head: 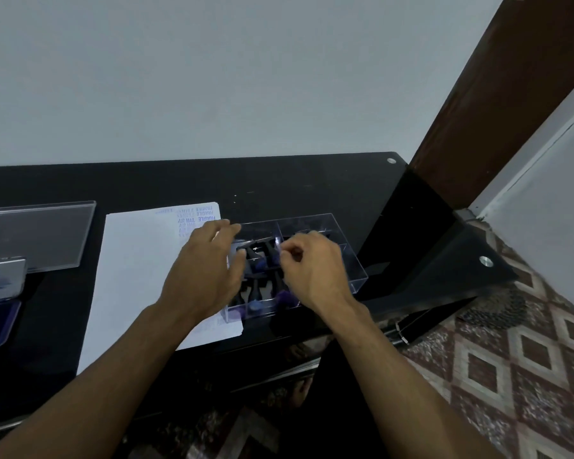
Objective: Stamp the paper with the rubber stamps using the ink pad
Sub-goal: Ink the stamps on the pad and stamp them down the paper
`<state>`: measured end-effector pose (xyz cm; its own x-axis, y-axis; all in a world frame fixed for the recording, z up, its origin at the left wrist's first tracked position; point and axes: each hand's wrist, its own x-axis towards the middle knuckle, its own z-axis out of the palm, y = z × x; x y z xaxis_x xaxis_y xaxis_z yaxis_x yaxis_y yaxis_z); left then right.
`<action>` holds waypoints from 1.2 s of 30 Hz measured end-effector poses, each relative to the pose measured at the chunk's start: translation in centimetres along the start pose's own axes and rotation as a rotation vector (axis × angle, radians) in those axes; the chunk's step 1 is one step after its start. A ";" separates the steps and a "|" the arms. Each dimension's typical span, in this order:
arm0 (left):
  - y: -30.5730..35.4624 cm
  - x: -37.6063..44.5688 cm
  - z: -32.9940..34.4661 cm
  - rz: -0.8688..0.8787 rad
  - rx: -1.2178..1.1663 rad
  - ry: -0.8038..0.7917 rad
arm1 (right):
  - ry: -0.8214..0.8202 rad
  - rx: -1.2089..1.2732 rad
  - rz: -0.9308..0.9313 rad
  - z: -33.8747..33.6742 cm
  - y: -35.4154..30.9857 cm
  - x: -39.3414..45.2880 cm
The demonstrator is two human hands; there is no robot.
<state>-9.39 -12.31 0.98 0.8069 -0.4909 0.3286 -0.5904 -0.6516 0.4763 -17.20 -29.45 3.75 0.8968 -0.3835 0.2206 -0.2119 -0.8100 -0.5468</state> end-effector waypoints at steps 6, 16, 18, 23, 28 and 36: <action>1.9 2.5 2.4 0.154 0.026 -0.030 | 0.000 -0.202 0.003 -1.4 3.8 1.6; 2.0 3.7 4.8 0.192 0.065 -0.098 | -0.152 -0.566 -0.022 -0.9 5.0 2.6; 2.0 3.7 4.9 0.193 0.057 -0.095 | -0.190 -0.577 0.014 -0.7 4.6 2.9; 1.9 3.7 5.1 0.191 0.058 -0.091 | -0.250 -0.544 0.067 -0.6 4.3 3.4; 1.9 3.7 5.1 0.187 0.059 -0.082 | -0.259 -0.466 0.111 -0.6 4.2 3.8; 1.9 3.6 5.0 0.185 0.066 -0.082 | 0.037 -0.231 0.084 -0.7 5.0 3.3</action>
<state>-7.70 -18.23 -1.03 0.6818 -0.6494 0.3367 -0.7306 -0.5813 0.3582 -15.58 -35.08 2.28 0.8583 -0.4665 0.2135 -0.3722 -0.8526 -0.3667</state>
